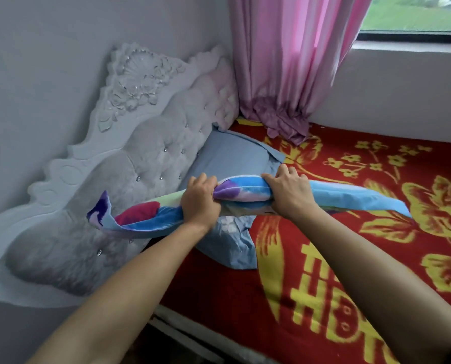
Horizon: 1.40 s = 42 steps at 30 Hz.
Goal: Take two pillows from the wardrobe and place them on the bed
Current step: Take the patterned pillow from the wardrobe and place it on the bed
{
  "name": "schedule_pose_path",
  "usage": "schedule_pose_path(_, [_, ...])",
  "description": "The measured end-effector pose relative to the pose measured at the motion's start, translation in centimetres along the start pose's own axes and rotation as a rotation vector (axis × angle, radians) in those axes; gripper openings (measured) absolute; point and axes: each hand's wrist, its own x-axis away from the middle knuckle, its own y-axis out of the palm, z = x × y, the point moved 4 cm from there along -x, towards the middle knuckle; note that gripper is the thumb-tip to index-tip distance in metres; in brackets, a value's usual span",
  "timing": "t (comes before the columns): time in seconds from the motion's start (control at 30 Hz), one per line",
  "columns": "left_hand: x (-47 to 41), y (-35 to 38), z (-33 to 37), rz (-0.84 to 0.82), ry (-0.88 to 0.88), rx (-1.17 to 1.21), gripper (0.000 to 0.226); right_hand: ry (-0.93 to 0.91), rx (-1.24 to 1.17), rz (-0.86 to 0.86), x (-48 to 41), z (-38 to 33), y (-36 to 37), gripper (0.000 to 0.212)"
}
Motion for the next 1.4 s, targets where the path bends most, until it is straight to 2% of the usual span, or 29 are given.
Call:
schedule_pose_path(0.17, [-5.6,3.5,-3.8,0.066,-0.08,0.103,0.019,-0.019,0.021,0.127,-9.4,-1.6,0.6,0.049])
schedule_pose_path(0.27, [-7.5,7.2,-6.6,-0.002,-0.157,0.151,0.019,0.037,0.018,0.157,-14.2,-2.7,3.9,0.057])
schedule_pose_path(0.33, [-8.1,11.2,-8.7,-0.161,-0.217,0.227,0.029,0.247,-0.113,0.107,-16.1,-2.8,8.2,0.071])
schedule_pose_path(0.37, [-8.0,13.5,-9.8,-0.28,-0.263,0.288,0.039,0.387,-0.267,0.06,-16.7,-2.7,11.1,0.077])
schedule_pose_path(0.4, [-7.7,16.0,-11.0,-0.415,-0.323,0.353,0.051,0.516,-0.469,-0.021,-17.1,-2.8,14.2,0.078])
schedule_pose_path(0.47, [-6.5,20.5,-13.7,-0.679,-0.478,0.409,0.07,0.72,-0.887,-0.237,-16.8,-3.4,20.5,0.064])
schedule_pose_path(0.53, [-4.5,24.3,-16.8,-0.912,-0.549,0.282,0.074,1.022,-1.181,-0.328,-14.8,-2.9,25.5,0.051])
schedule_pose_path(0.6, [-2.8,27.0,-19.2,-1.051,-0.488,0.135,0.072,1.262,-1.24,-0.344,-11.7,-2.1,29.7,0.066])
schedule_pose_path(0.63, [-2.2,28.2,-19.9,-1.079,-0.457,0.122,0.071,1.278,-1.25,-0.397,-10.4,-2.2,31.3,0.074])
schedule_pose_path(0.67, [-1.9,29.2,-20.4,-1.094,-0.45,0.139,0.071,1.231,-1.288,-0.45,-9.9,-2.8,32.6,0.077])
schedule_pose_path(0.73, [-1.5,31.0,-20.9,-1.108,-0.477,0.151,0.074,1.018,-1.355,-0.507,-10.4,-4.7,34.1,0.075])
schedule_pose_path(0.8, [-1.7,32.5,-20.9,-1.125,-0.467,0.077,0.078,0.88,-1.312,-0.493,-11.7,-6.5,35.3,0.087])
schedule_pose_path(0.83, [-2.1,33.2,-20.9,-1.113,-0.442,0.019,0.079,0.889,-1.266,-0.485,-12.0,-7.2,36.2,0.098])
schedule_pose_path(0.9, [-3.4,34.2,-20.6,-1.005,-0.378,-0.117,0.08,1.062,-1.189,-0.497,-11.6,-8.2,38.0,0.117])
schedule_pose_path(0.97, [-5.3,35.3,-20.4,-0.854,-0.275,-0.22,0.084,1.263,-1.169,-0.564,-10.1,-8.9,40.3,0.129])
schedule_pose_path(1.03, [-7.1,37.1,-20.6,-0.8,-0.171,-0.249,0.098,1.367,-1.163,-0.64,-8.6,-9.4,42.6,0.139])
schedule_pose_path(1.13, [-9.6,39.9,-21.5,-0.84,-0.074,-0.267,0.131,1.425,-1.17,-0.661,-7.1,-9.5,44.9,0.151])
schedule_pose_path(1.23, [-10.5,41.8,-22.5,-0.87,-0.113,-0.276,0.149,1.458,-1.229,-0.579,-5.7,-8.5,46.6,0.16])
schedule_pose_path(1.33, [-10.7,42.8,-22.9,-0.874,-0.135,-0.294,0.149,1.41,-1.278,-0.476,-6.2,-8.0,47.3,0.158])
schedule_pose_path(1.4, [-11.1,42.6,-23.0,-0.773,-0.101,-0.262,0.137,1.425,-1.227,-0.42,-7.3,-8.2,46.9,0.154])
